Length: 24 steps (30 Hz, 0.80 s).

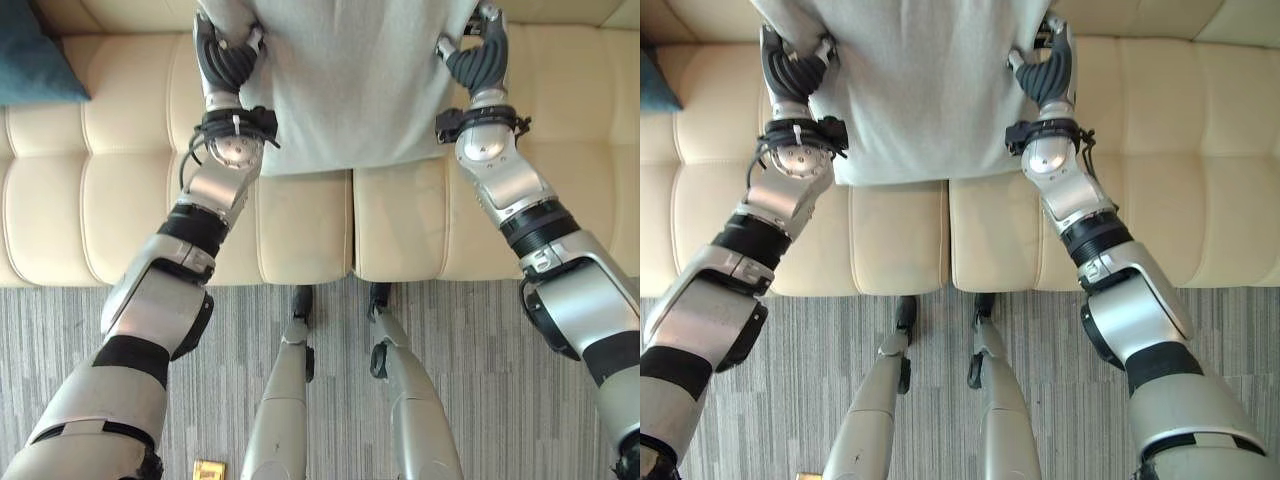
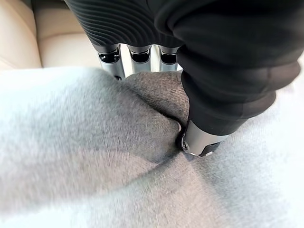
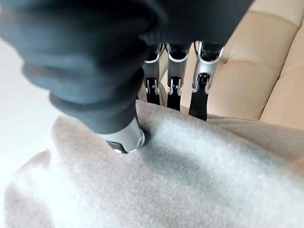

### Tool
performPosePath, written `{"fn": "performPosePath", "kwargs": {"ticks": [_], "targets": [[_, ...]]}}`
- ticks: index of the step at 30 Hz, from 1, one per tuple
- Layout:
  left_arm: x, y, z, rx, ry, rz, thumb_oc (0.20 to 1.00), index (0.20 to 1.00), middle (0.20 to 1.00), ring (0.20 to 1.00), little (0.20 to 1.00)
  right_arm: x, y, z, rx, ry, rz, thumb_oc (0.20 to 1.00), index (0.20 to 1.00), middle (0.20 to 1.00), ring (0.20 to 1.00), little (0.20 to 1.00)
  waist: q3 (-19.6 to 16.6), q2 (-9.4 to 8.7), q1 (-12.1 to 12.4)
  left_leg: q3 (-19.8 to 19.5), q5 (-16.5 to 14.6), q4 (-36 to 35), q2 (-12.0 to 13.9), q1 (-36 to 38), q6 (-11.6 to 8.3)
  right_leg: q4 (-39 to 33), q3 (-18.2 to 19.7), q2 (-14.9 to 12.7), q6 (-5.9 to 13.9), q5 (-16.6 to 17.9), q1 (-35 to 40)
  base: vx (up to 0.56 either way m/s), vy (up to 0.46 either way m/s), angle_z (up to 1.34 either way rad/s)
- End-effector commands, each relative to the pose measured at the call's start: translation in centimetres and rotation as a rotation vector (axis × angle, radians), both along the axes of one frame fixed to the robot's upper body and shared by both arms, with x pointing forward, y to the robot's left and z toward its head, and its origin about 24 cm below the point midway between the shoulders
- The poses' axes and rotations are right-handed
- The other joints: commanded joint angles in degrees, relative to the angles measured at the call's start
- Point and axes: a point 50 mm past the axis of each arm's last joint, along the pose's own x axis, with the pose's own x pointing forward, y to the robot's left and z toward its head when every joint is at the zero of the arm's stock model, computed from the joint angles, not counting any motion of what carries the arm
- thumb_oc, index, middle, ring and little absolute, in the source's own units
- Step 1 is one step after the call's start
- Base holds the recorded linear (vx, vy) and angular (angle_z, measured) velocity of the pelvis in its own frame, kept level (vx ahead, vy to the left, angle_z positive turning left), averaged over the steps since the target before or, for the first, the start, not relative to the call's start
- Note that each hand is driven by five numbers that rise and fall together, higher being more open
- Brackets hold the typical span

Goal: Pick up all the scattered cushions and arrange them neatly on the sofa.

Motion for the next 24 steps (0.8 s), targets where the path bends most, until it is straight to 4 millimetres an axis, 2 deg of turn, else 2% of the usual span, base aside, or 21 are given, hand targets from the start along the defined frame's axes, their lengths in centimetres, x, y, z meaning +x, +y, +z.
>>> {"fn": "performPosePath", "kwargs": {"ticks": [1,2,5,6,7,9,11,12,15,16,18,19,20,22,23,24], "targets": [[-3.4,-4.7,9.6,0.153,-0.324,-0.117,0.2,0.2,0.2,0.2,0.2,-5.0,6.2,10.2,-0.073,-0.377,0.226,0.2,0.2,0.2,0.2,0.2,-1.18,-0.07,0.61,0.54,-6.3,2.12,0.17,0.1,-1.4,12.53,3.59,-3.02,6.95,-14.2,-0.68,0.11,-0.02,0.11],[-3.0,-4.2,9.7,0.18,-0.3,-0.067,0.2,0.2,0.2,0.2,0.2,-5.0,6.2,10.8,-0.094,-0.382,0.207,0.2,0.2,0.2,0.2,0.2,-1.56,-0.1,0.43,0.32,-8.07,2.76,0.45,-0.54,-1.6,13.72,3.91,-2.79,7.34,-15.71,-1.55,0.02,-0.005,0.07],[-2.6,-2.9,10.4,0.241,-0.271,0.085,0.2,0.2,0.2,0.2,0.2,-4.6,5.2,11.5,-0.154,-0.401,0.068,0.2,0.2,0.2,0.2,0.2,-1.88,-0.37,-0.01,0.07,-8.06,2.82,0.23,-3.65,-1.63,13.69,3.91,-3.17,7.47,-15.53,-4.58,0.06,-0.006,0.06],[-2.6,-2.9,10.4,0.241,-0.272,0.085,0.457,0.457,0.457,0.457,0.457,-4.7,5.2,11.5,-0.154,-0.403,0.067,0.511,0.511,0.511,0.511,0.511,-1.95,-0.35,-0.04,0.06,-8.03,2.84,0.21,-3.86,-1.63,13.72,3.9,-3.19,7.47,-15.51,-4.78,0.02,-0.002,0.06],[-2.5,-2.4,10.7,0.277,-0.258,0.136,1.0,1.0,1.0,1.0,1.0,-4.4,4.4,11.7,-0.205,-0.402,-0.012,1.0,1.0,1.0,1.0,1.0,-1.91,-0.33,-0.22,-0.04,-7.76,2.39,0.07,-4.44,-1.61,13.47,4.0,-3.25,7.59,-15.2,-5.49,0.01,0.0,0.06],[-2.6,-2.2,11.3,0.342,-0.249,0.168,1.0,1.0,1.0,1.0,1.0,-3.9,3.0,11.8,-0.284,-0.369,-0.109,1.0,1.0,1.0,1.0,1.0,-2.02,-0.52,-0.63,-0.2,-7.17,1.92,-0.18,-5.17,-1.58,12.94,4.08,-3.24,7.67,-14.71,-5.99,0.0,-0.002,0.05],[-2.2,-1.6,11.3,0.333,-0.185,0.151,1.0,1.0,1.0,1.0,1.0,-3.3,1.2,12.1,-0.324,-0.307,-0.193,1.0,1.0,1.0,1.0,1.0,-2.17,-0.52,-0.95,0.03,-6.42,0.36,-0.38,-4.62,-1.55,11.78,4.2,-3.11,7.86,-13.87,-5.75,0.0,0.0,0.0],[-1.6,-0.1,10.7,0.224,-0.113,0.09,1.0,1.0,1.0,1.0,1.0,-2.5,-1.8,11.6,-0.267,-0.21,-0.262,1.0,1.0,1.0,1.0,1.0,-2.2,-0.38,-0.95,0.12,-5.69,-1.54,-0.54,-3.44,-1.53,10.18,4.2,-2.96,8.03,-13.23,-4.95,0.0,0.036,0.02],[-0.8,1.6,9.2,-0.029,-0.031,-0.059,1.0,1.0,1.0,1.0,1.0,-1.6,-5.8,9.7,-0.068,-0.085,-0.288,1.0,1.0,1.0,1.0,1.0,-2.23,0.32,-0.83,-0.05,-4.98,-3.5,-0.74,-0.83,-1.52,8.15,4.22,-2.69,8.16,-12.81,-2.58,0.0,0.011,0.01],[-0.8,1.7,9.1,-0.03,-0.028,-0.062,1.0,1.0,1.0,1.0,1.0,-1.6,-5.8,9.6,-0.067,-0.083,-0.288,1.0,1.0,1.0,1.0,1.0,-2.17,0.32,-0.79,-0.08,-4.94,-3.68,-0.71,-0.52,-1.52,7.99,4.18,-2.66,8.15,-12.76,-2.27,0.0,0.0,0.0],[-0.3,2.7,7.9,-0.167,0.011,-0.146,1.0,1.0,1.0,1.0,1.0,-1.1,-7.7,8.0,0.042,-0.022,-0.297,1.0,1.0,1.0,1.0,1.0,-1.78,0.79,-0.74,0.4,-3.04,-4.78,-1.1,1.42,-1.41,6.44,3.72,-3.02,7.9,-10.93,-0.05,-0.05,0.036,-0.01],[-0.3,2.8,7.8,-0.168,0.013,-0.145,1.0,1.0,1.0,1.0,1.0,-1.1,-7.7,7.9,0.042,-0.02,-0.296,1.0,1.0,1.0,1.0,1.0,-2.09,0.91,-0.65,0.11,-4.5,-5.1,-0.79,2.44,-1.55,6.49,4.02,-2.65,8.23,-12.35,0.76,-0.08,0.059,0.0],[-0.4,3.9,7.3,-0.185,0.02,-0.157,1.0,1.0,1.0,1.0,1.0,-0.9,-9.2,6.3,0.13,0.005,-0.308,1.0,1.0,1.0,1.0,1.0,-1.63,1.27,-0.69,0.45,-2.7,-6.41,-1.07,4.86,-1.47,4.64,3.6,-2.98,8.06,-10.51,3.46,0.01,0.057,0.0],[-0.2,5.7,5.6,-0.17,0.061,-0.104,1.0,1.0,1.0,1.0,1.0,-0.6,-10.6,4.0,0.191,0.037,-0.332,1.0,1.0,1.0,1.0,1.0,-1.75,2.05,-0.53,0.73,-2.4,-8.24,-1.0,8.63,-1.54,2.51,3.3,-2.97,8.12,-10.17,7.26,-0.01,0.083,-0.01],[-0.2,7.7,4.1,-0.107,0.117,-0.019,1.0,1.0,1.0,1.0,1.0,-0.4,-11.7,1.8,0.239,0.068,-0.345,1.0,1.0,1.0,1.0,1.0,-2.08,2.56,-0.77,1.06,-2.19,-9.93,-0.85,11.89,-1.58,0.94,3.0,-3.05,8.21,-9.89,10.47,0.02,0.051,-0.04],[-0.2,7.7,4.0,-0.105,0.12,-0.018,1.0,1.0,1.0,1.0,1.0,-0.4,-11.7,1.6,0.24,0.071,-0.345,1.0,1.0,1.0,1.0,1.0,-1.95,2.49,-0.76,1.05,-2.11,-10.17,-0.84,12.33,-1.58,0.72,2.96,-3.03,8.21,-9.83,10.9,0.05,0.089,-0.07]]}}
